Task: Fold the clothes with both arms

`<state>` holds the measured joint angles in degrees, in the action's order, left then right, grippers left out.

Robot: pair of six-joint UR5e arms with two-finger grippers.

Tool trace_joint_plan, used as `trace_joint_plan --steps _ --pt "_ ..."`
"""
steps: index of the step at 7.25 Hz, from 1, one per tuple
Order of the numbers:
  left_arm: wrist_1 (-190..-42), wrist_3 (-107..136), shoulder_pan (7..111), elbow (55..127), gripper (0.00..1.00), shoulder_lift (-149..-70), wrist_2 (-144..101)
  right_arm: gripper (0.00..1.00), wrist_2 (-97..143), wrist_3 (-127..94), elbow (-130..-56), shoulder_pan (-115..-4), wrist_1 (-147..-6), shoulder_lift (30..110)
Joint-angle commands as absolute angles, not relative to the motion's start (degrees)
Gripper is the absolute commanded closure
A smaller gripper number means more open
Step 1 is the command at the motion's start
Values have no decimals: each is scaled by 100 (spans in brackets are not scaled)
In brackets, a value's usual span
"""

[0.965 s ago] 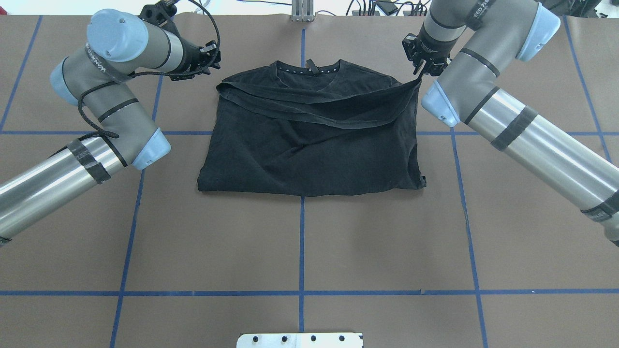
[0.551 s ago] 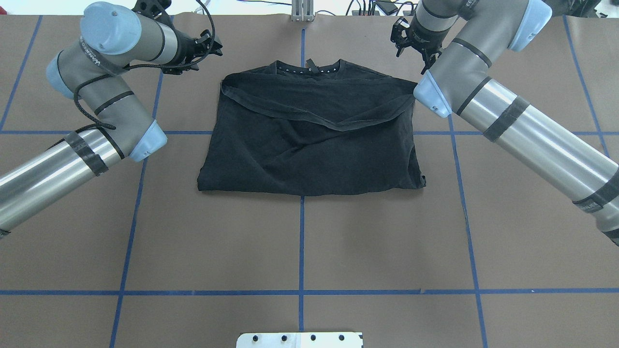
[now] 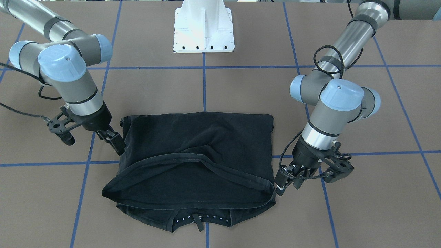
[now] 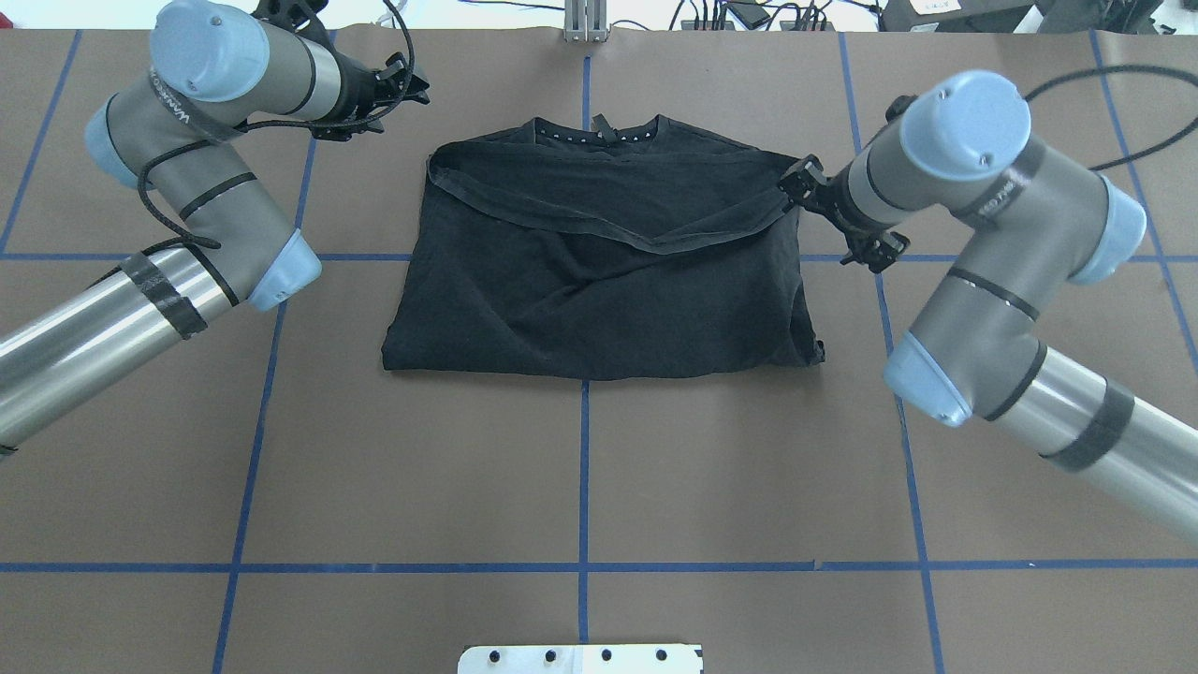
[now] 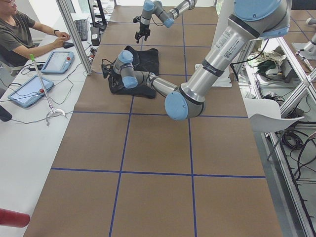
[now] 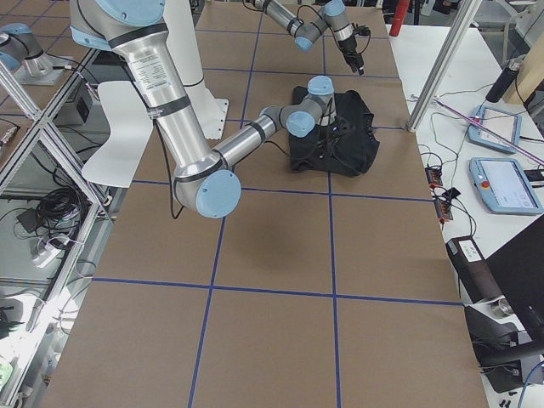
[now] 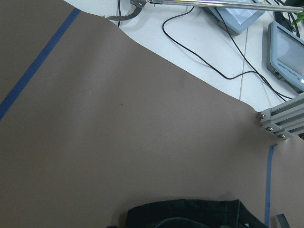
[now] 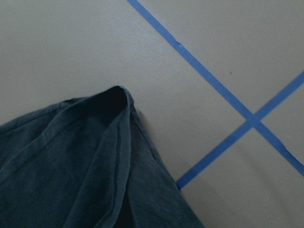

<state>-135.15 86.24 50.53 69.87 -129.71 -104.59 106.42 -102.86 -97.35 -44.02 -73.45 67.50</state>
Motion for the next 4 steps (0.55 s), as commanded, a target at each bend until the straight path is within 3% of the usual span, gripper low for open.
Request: trace_joint_plan --steps 1,4 --pt "-13491 8640 5054 7022 23 -12973 -10459 0 10005 -10714 -10011 -3695 -6228 7791" --pt "-13482 8675 5045 7040 23 -12973 -10450 1 9747 -10758 -10230 -3358 -5757 8033"
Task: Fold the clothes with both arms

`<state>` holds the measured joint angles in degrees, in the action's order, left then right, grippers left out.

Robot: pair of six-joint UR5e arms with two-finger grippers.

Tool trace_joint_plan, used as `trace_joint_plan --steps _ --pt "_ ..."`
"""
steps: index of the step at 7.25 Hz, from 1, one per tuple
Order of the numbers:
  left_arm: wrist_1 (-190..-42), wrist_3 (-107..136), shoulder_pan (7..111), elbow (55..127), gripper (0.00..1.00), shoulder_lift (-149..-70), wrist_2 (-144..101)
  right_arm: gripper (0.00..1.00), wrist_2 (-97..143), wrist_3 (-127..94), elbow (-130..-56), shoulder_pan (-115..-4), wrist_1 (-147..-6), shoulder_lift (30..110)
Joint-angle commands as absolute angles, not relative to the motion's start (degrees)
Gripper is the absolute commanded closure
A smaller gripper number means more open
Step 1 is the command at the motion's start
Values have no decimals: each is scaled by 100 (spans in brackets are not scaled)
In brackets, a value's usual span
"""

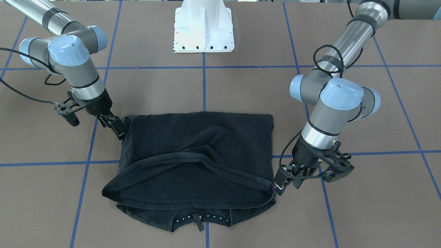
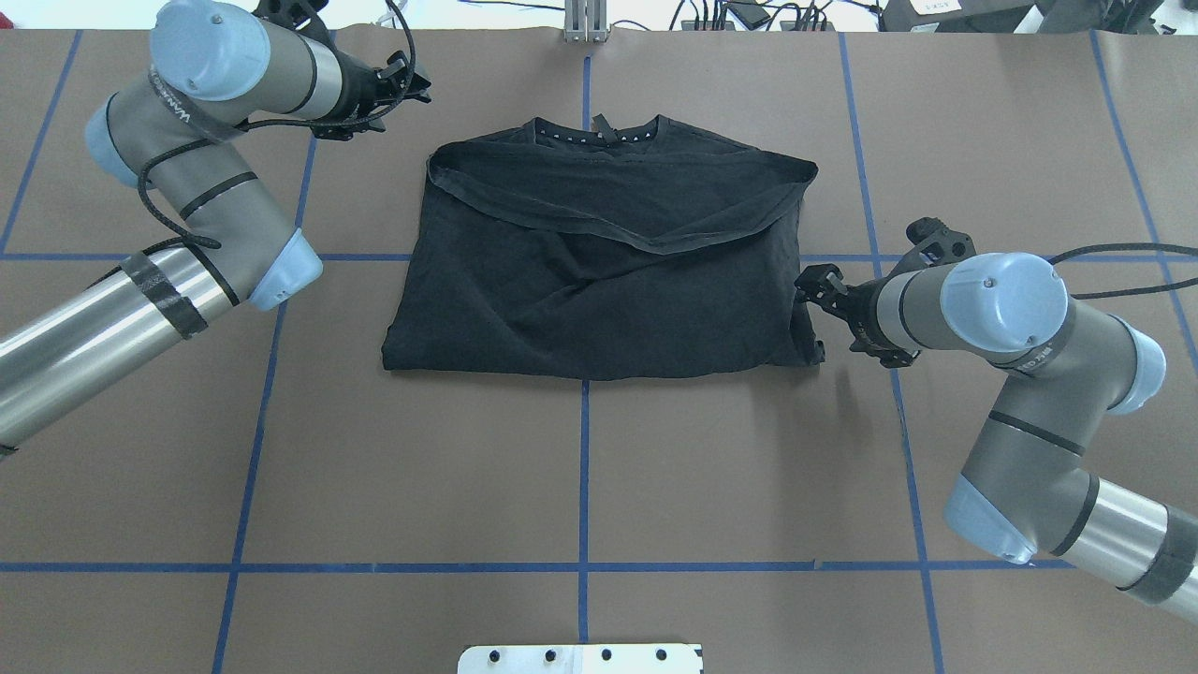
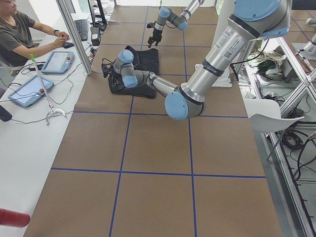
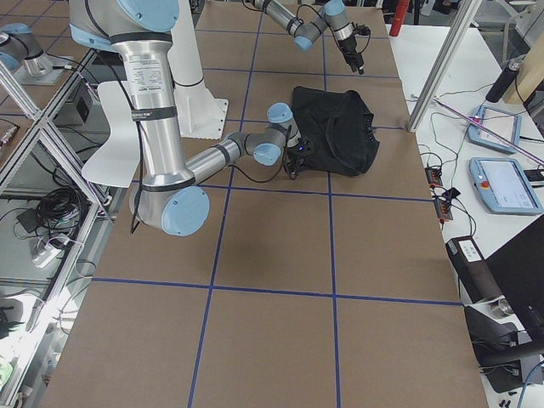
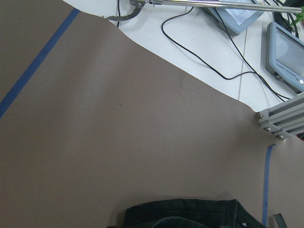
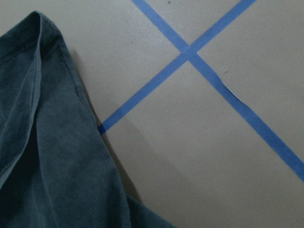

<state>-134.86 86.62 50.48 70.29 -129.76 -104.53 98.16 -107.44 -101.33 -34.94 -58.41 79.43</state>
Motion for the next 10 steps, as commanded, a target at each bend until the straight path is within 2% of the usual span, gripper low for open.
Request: trace_joint_plan --steps 1,3,4,5,6,10 --pt "-13482 8675 5045 7040 23 -12973 -10450 2 9738 -10758 -10352 -3297 -5757 8085" --pt "-13482 8675 5045 7049 23 -12964 -10450 16 9441 -10688 -10362 -3015 -5748 8270" --pt "-13482 8684 5054 7049 23 -12955 -10450 30 9431 -10688 -10354 -2954 -5748 8227" --pt "-13482 8675 5054 7049 23 -12946 -10450 77 9457 -10688 -10371 -2953 -5748 8209" --pt "-13482 8675 5054 7049 23 -12938 -10441 100 9518 -10679 -10371 -2953 -5748 8192" --pt "-13482 8675 5054 7084 23 -12902 -10433 100 9886 -10661 -10599 -3101 -5809 8218"
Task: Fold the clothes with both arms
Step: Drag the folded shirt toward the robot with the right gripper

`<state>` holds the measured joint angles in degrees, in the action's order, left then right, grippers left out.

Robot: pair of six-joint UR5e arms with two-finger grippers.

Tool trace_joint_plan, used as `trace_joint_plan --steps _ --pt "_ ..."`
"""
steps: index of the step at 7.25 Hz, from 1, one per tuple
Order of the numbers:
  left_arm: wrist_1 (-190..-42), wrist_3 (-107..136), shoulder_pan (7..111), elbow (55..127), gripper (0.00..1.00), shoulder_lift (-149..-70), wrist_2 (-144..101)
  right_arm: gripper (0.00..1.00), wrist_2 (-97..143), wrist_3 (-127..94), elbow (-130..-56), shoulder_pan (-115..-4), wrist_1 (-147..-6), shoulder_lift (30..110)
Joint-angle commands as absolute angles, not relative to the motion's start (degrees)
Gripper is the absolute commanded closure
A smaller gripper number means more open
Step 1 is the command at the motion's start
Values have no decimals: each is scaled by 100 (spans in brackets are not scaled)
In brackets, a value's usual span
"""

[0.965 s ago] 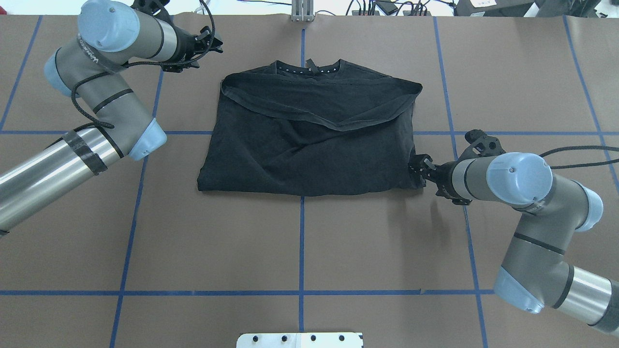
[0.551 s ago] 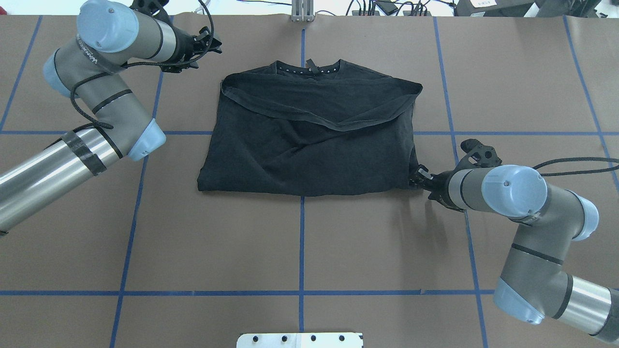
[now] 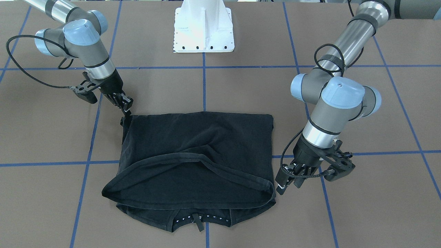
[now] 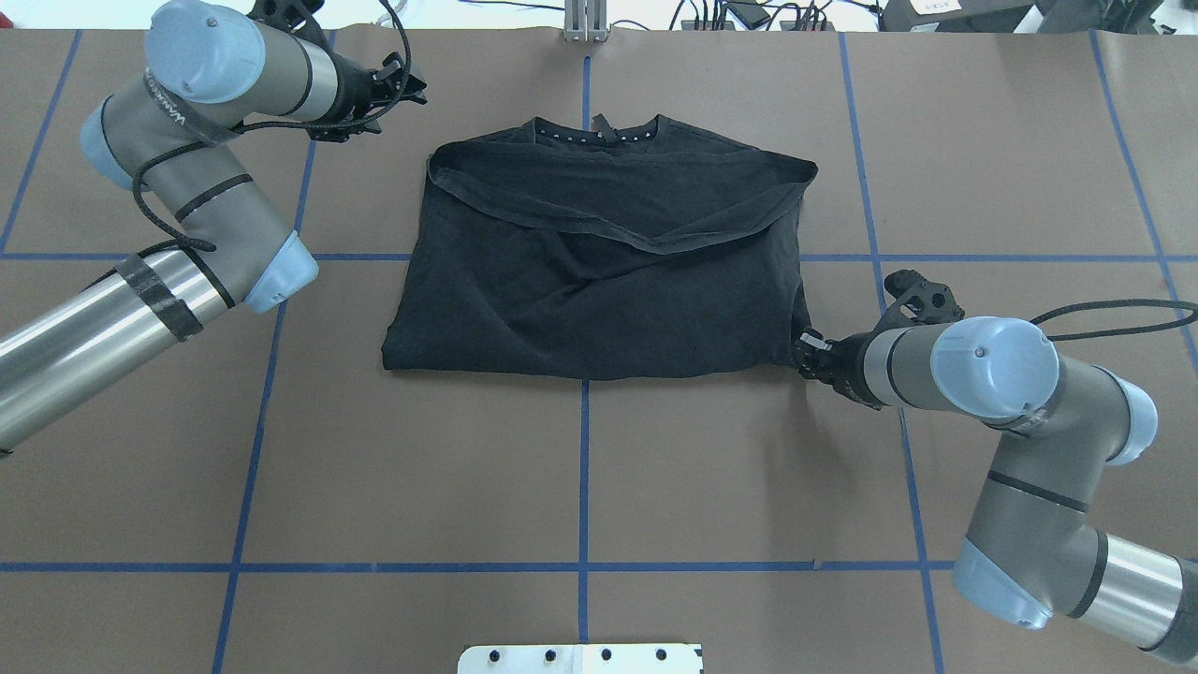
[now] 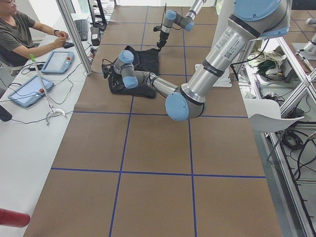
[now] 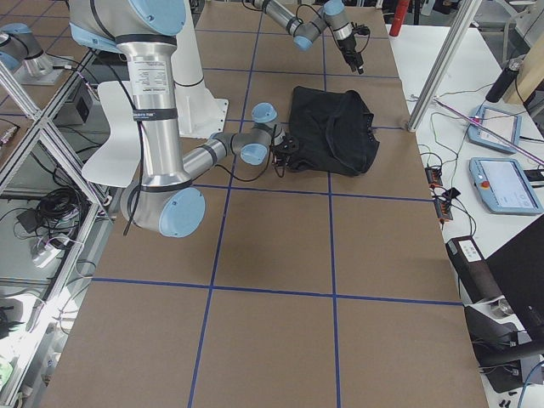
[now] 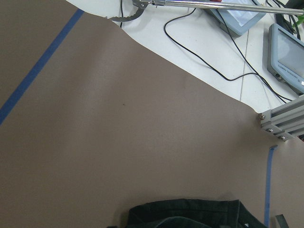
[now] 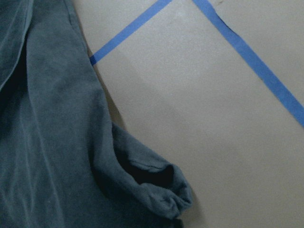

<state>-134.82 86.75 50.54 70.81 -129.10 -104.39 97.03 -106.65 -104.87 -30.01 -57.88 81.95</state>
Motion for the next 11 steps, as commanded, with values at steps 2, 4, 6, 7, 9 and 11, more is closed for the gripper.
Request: trace_joint_plan --steps 2,4,6,7,9,11 --pt "-13482 8675 5054 7093 23 -12902 -10433 100 9993 -10661 -10923 -3138 -5818 8463" --pt "-13482 8701 5054 7136 23 -12902 -10424 100 10107 -10766 -11912 -3112 -5818 9171" --pt "-13482 8840 5054 7268 23 -12902 -10433 100 10380 -12103 -12514 -2414 -5818 9413" --pt "-13474 8850 5045 7434 23 -12833 -10450 100 10362 -12233 -12568 -1938 -5818 9491" --pt "-13456 8868 5036 7829 23 -12605 -10616 100 10415 -12295 -12726 -831 -5818 9799" --pt "-13439 8877 5036 8478 23 -12149 -10845 2 10345 -12349 -12726 -169 -5810 9844"
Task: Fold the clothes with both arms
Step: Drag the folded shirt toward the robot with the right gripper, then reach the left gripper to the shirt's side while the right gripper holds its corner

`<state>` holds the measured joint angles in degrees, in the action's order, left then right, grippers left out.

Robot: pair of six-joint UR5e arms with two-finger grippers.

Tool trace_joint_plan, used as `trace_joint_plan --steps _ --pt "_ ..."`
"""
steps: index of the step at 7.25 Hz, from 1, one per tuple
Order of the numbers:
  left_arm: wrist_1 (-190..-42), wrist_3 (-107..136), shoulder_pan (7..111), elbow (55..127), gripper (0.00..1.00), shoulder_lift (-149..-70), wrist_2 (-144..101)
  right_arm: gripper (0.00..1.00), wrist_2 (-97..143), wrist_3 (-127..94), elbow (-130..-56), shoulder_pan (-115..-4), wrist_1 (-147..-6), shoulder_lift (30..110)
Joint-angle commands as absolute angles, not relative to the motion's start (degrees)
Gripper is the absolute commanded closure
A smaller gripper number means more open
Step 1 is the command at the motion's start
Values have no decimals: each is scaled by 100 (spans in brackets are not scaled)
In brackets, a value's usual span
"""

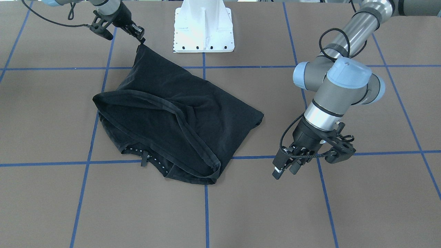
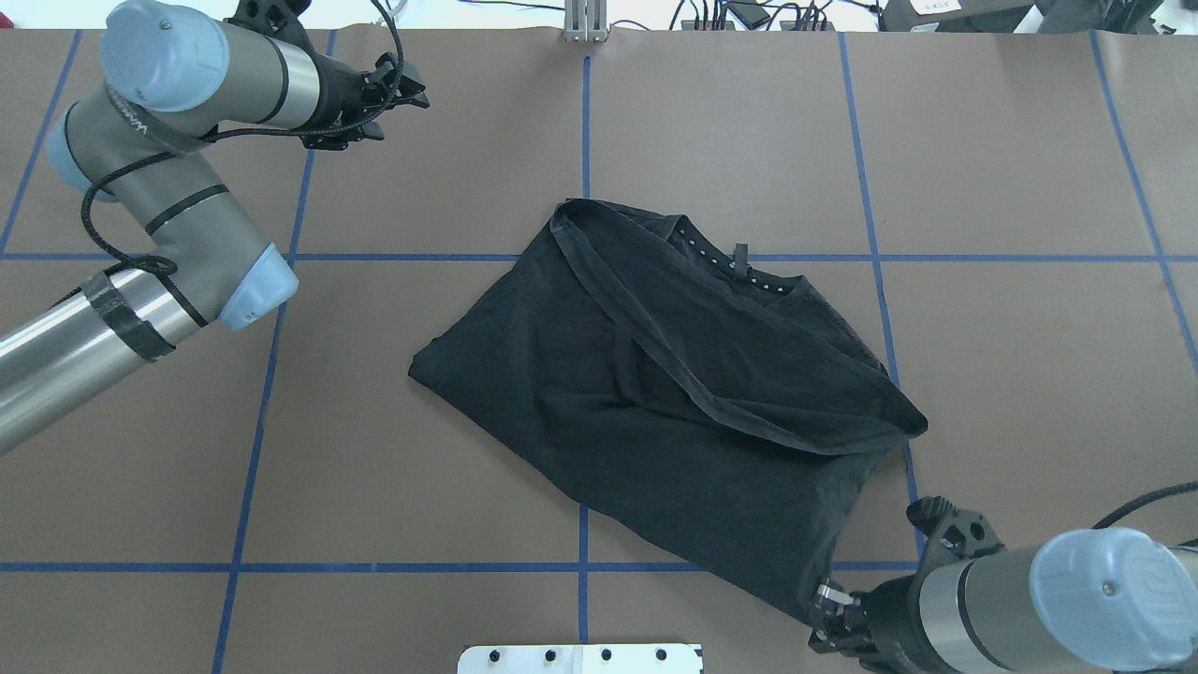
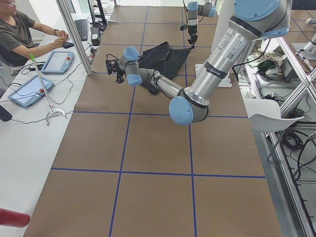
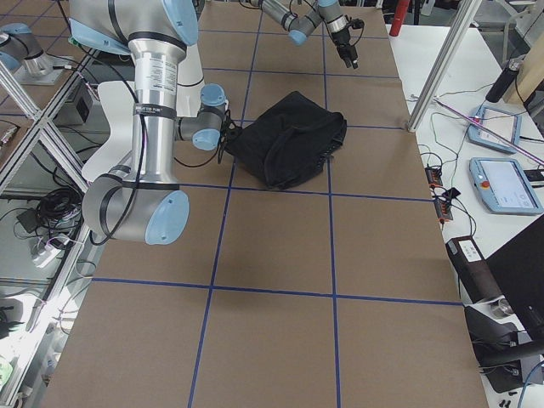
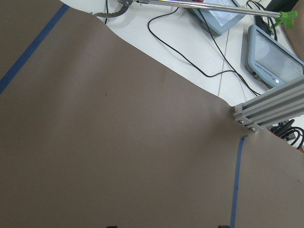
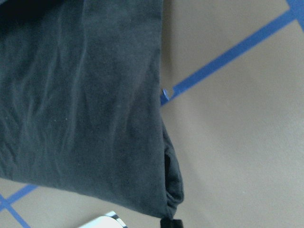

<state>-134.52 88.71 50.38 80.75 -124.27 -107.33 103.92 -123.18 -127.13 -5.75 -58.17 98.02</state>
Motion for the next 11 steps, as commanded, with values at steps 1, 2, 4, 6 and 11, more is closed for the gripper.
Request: trace_joint_plan --steps 1,2,4,6,11 --pt "-13334 8877 5036 8829 23 -11868 -11063 0 10345 -12349 -12874 -184 -5810 9852" --pt "-13316 9016 4940 9381 21 -11500 -11065 0 10414 -12331 -13163 -480 -5810 9887" --pt "-13315 9122 4292 10323 16 -10585 -11013 0 10441 -12296 -13359 -1436 -5818 9862" --pt "-13184 10262 3197 10494 16 -10486 -10245 0 10468 -12026 -13333 -2151 -5827 9730" --pt "-12551 10318 2637 10029 29 -10731 -9729 0 10450 -11593 -13000 -2347 -5827 9721"
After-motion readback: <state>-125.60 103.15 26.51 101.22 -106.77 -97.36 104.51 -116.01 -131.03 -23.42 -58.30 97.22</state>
